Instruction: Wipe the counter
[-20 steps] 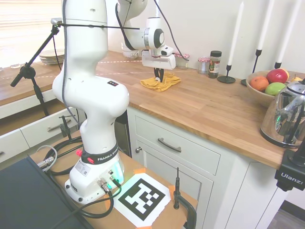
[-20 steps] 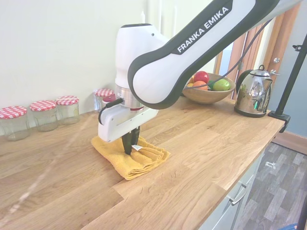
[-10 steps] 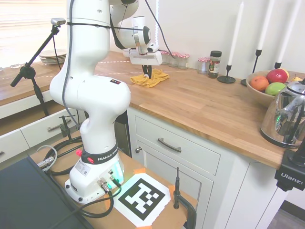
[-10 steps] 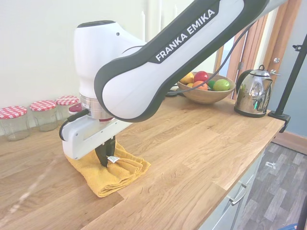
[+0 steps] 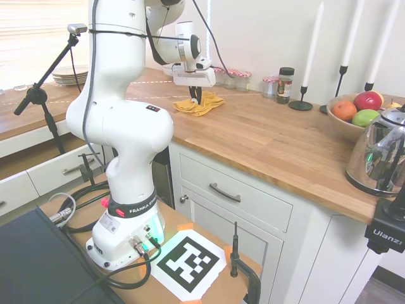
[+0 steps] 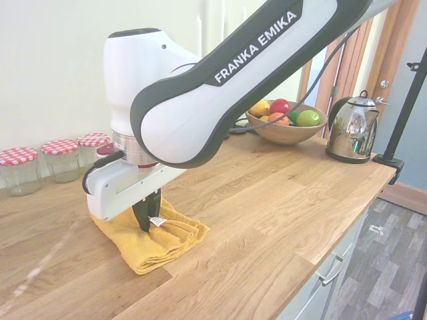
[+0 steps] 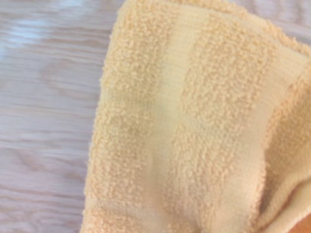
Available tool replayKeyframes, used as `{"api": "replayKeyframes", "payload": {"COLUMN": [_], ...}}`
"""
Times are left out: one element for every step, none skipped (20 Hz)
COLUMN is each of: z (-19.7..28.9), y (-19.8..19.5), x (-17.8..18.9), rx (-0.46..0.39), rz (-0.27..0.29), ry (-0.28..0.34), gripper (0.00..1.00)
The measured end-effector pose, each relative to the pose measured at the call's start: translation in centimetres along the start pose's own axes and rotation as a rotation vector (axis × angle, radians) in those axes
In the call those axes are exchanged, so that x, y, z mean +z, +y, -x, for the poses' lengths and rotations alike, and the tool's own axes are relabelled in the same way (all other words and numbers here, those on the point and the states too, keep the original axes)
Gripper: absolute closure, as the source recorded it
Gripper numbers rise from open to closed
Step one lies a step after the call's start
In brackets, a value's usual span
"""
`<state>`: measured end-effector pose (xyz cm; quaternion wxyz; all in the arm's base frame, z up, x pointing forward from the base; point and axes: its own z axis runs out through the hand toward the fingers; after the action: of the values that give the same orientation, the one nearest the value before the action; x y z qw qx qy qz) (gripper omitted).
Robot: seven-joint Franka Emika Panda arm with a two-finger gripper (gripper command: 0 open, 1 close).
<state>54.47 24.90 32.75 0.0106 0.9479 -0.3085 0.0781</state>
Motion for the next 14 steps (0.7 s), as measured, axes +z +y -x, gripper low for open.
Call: {"api": "replayKeyframes", "payload": {"z": [-0.01, -0.03, -0.04, -0.05, -0.07, -0.08, -0.10, -0.13, -0.14, -0.17, -0.25, -0.36, -0.48, -0.58], "y": [0.01, 0.01, 0.02, 0.03, 0.03, 0.04, 0.06, 0.09, 0.11, 0.14, 0.20, 0.27, 0.36, 0.44], "x": [0.00, 0.00, 0.00, 0.00, 0.00, 0.00, 0.01, 0.03, 0.04, 0.05, 0.07, 0.10, 0.11, 0.10], "rx": [0.001, 0.002, 0.003, 0.003, 0.004, 0.004, 0.005, 0.005, 0.006, 0.006, 0.008, 0.010, 0.013, 0.015], "rz": [0.000, 0.000, 0.000, 0.000, 0.000, 0.000, 0.000, 0.001, 0.002, 0.004, 0.005, 0.006, 0.008, 0.010], "ry": [-0.001, -0.001, -0.002, -0.002, -0.002, -0.002, -0.003, -0.003, -0.004, -0.004, -0.004, -0.004, -0.005, -0.005], "gripper": [0.00, 0.00, 0.00, 0.00, 0.00, 0.00, 0.00, 0.00, 0.00, 0.00, 0.00, 0.00, 0.00, 0.00]}}
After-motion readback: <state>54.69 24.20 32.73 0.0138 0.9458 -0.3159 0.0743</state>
